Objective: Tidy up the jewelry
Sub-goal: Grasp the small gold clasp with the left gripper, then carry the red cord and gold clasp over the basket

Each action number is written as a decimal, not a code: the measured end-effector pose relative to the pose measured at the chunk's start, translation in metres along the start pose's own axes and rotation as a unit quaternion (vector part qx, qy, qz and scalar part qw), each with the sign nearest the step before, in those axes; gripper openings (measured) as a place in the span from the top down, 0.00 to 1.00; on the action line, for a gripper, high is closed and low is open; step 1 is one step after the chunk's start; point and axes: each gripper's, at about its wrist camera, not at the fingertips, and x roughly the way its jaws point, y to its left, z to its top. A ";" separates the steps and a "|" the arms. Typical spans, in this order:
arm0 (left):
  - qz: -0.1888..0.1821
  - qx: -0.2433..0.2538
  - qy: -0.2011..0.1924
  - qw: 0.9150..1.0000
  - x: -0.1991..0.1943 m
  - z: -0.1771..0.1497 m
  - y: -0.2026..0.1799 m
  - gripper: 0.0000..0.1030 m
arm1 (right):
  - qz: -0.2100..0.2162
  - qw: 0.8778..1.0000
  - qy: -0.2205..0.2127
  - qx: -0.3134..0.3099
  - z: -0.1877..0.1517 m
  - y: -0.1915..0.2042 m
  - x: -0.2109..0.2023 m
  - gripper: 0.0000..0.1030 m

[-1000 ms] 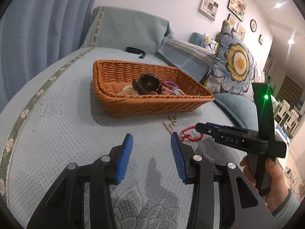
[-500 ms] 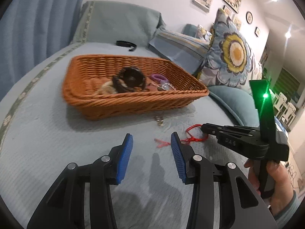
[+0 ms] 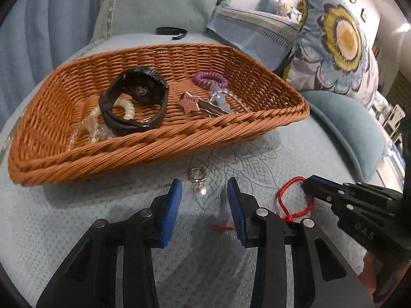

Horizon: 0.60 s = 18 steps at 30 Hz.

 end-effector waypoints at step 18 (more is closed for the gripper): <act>0.017 -0.018 -0.029 0.999 -0.086 -0.068 0.063 0.92 | 0.119 0.985 0.098 -0.079 -0.035 0.053 -0.033 0.96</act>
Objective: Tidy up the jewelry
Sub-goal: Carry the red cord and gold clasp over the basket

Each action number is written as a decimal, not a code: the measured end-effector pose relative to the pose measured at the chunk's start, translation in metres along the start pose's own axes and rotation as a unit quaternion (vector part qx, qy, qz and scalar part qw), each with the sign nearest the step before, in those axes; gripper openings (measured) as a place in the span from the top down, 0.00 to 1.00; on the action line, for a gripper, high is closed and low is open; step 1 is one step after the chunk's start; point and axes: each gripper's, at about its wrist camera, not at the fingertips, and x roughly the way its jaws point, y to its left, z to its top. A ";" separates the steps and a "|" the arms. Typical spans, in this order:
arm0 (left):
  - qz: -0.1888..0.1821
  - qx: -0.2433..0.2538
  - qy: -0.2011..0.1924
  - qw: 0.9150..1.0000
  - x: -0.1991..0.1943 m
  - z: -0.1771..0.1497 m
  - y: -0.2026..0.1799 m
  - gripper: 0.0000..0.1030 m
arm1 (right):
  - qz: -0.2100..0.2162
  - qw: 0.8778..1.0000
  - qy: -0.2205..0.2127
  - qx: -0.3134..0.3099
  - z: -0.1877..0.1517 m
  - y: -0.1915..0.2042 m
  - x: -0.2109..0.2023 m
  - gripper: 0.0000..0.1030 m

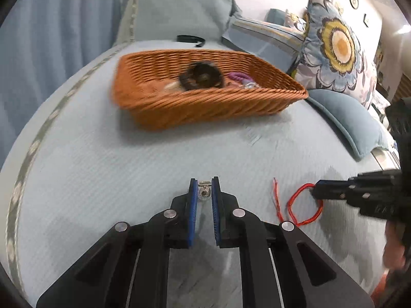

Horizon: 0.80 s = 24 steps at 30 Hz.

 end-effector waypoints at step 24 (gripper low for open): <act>-0.054 -0.027 -0.041 0.997 -0.022 -0.025 0.021 0.92 | -0.065 0.986 -0.075 -0.131 -0.006 0.047 -0.002 0.97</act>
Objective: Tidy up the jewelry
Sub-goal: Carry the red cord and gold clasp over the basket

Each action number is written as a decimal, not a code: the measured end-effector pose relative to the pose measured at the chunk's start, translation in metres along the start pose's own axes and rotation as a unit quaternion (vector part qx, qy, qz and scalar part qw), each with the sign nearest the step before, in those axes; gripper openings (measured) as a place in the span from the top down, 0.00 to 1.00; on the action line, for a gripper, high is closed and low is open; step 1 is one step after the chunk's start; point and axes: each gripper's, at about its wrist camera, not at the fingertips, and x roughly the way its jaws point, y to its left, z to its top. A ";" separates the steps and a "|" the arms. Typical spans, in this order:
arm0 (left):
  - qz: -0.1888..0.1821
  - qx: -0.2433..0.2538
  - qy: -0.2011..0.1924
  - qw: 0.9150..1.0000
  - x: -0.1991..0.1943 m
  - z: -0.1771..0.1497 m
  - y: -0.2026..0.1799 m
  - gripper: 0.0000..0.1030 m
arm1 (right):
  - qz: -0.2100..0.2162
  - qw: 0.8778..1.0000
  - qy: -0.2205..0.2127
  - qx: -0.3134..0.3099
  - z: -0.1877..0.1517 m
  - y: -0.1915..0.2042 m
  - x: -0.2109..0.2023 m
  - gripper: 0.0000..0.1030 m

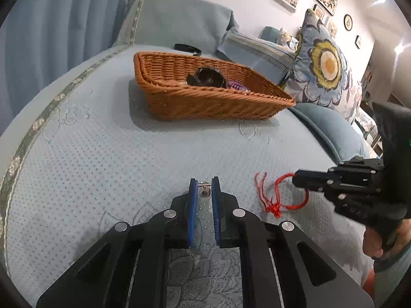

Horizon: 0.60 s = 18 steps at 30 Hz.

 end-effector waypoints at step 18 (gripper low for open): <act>-0.010 0.023 -0.121 0.992 -0.030 0.120 -0.016 0.92 | -0.077 0.979 -0.146 0.124 0.111 -0.053 -0.044 0.97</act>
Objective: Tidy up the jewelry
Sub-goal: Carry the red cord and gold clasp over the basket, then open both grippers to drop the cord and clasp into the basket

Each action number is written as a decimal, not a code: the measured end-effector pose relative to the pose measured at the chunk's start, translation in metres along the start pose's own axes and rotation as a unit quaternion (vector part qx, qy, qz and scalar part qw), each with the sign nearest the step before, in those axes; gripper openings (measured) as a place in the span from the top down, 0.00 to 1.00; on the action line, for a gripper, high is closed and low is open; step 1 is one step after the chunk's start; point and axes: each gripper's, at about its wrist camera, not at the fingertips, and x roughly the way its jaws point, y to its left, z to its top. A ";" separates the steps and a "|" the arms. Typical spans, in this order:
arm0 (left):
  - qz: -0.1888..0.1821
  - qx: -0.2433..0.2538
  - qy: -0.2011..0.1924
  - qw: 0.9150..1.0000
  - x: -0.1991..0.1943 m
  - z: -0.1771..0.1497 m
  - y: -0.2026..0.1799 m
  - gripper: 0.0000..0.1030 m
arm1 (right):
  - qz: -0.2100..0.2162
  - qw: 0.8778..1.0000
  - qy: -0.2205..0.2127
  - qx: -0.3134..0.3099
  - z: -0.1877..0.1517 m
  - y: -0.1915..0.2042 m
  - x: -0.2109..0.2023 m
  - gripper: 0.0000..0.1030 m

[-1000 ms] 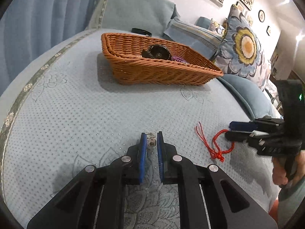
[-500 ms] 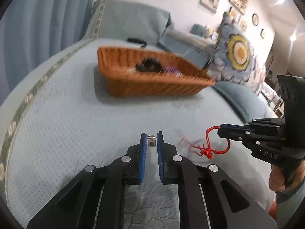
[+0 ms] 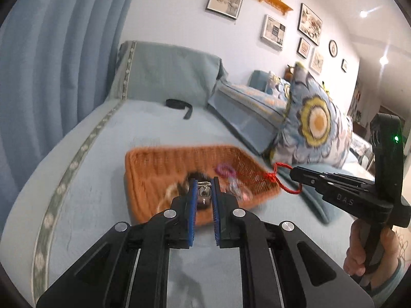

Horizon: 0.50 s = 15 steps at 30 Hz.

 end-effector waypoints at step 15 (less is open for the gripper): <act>0.027 -0.028 0.083 0.996 0.108 0.002 0.023 0.91 | -0.046 0.994 0.091 0.026 0.004 -0.023 0.116 0.97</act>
